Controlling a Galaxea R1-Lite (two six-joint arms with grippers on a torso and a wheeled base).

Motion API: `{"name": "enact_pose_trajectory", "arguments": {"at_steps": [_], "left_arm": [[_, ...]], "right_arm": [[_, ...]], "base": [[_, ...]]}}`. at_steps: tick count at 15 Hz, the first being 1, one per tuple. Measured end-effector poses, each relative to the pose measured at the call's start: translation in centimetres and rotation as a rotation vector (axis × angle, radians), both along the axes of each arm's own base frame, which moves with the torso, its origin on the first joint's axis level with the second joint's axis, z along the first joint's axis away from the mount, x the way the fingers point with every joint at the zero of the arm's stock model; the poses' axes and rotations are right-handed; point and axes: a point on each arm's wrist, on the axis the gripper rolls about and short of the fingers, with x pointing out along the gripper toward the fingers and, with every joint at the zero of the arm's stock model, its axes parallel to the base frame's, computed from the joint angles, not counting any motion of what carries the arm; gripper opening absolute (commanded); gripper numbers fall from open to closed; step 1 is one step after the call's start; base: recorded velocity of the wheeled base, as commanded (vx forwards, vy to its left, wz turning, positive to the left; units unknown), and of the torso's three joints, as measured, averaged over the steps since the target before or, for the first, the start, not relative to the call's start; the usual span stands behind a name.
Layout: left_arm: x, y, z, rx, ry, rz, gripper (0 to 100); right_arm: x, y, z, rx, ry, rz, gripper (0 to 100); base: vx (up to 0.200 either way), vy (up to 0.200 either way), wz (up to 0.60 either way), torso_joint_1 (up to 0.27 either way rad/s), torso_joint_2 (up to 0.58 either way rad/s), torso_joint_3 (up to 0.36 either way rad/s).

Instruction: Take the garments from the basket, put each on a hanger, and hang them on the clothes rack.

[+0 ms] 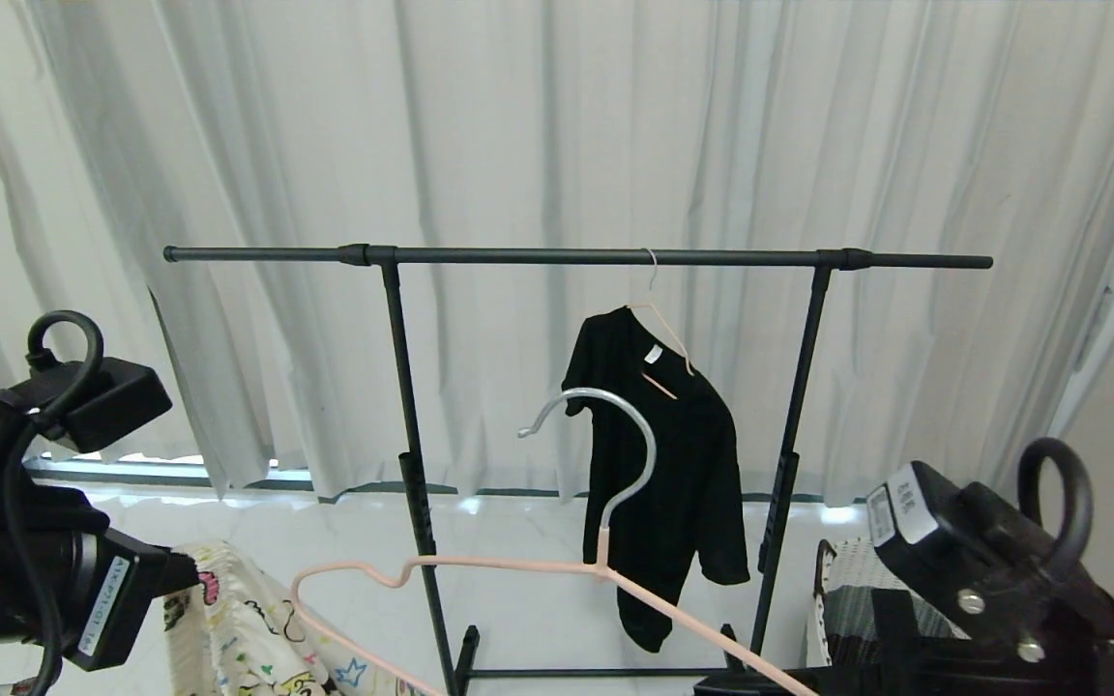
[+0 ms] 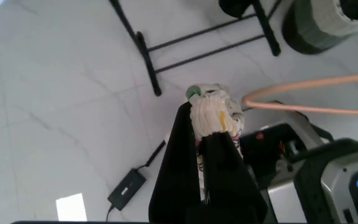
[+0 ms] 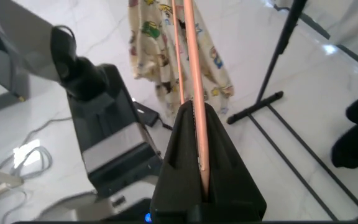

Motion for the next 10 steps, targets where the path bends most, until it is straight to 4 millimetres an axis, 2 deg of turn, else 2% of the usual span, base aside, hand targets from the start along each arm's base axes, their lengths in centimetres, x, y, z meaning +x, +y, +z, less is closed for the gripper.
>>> {"name": "enact_pose_trajectory", "arguments": {"at_steps": [2, 5, 10], "left_arm": [[0.1, 0.2, 0.2, 0.010, -0.007, 0.103, 0], [0.4, 0.2, 0.5, -0.068, 0.004, 0.241, 0], [2.5, -0.1, 1.0, -0.105, -0.080, 0.338, 0]], "right_arm": [[-0.1, 1.8, 0.1, 0.019, 0.020, -0.007, 0], [-0.3, 4.2, 0.4, 0.031, 0.031, -0.001, 0], [-0.1, 5.0, 0.1, 0.020, 0.035, -0.003, 0]], "base": [[0.000, 0.000, 0.00, 0.000, 0.00, 0.000], [0.000, 0.000, 0.00, 0.000, 0.00, 0.000], [0.000, 0.000, 0.00, 0.000, 0.00, 0.000]]}}
